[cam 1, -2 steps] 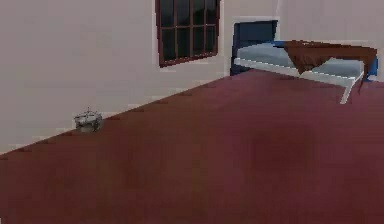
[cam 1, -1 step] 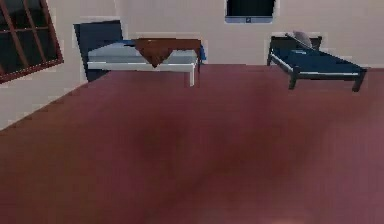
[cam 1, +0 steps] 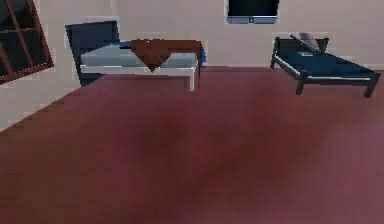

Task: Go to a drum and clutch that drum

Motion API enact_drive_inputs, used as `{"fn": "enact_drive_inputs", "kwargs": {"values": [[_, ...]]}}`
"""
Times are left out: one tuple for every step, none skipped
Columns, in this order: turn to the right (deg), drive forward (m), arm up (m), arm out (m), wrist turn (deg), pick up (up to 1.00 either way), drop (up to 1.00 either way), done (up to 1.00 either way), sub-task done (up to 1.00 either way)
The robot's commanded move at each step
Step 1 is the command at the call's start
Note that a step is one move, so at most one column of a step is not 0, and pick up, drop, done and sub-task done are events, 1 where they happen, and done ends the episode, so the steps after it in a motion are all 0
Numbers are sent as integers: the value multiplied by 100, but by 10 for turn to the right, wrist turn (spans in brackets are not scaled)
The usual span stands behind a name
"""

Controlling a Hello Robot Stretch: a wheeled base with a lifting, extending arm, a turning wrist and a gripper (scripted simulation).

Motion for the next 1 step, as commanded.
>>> {"fn": "enact_drive_inputs", "kwargs": {"values": [[-450,0,0,0,0,0,0,0,0]]}}
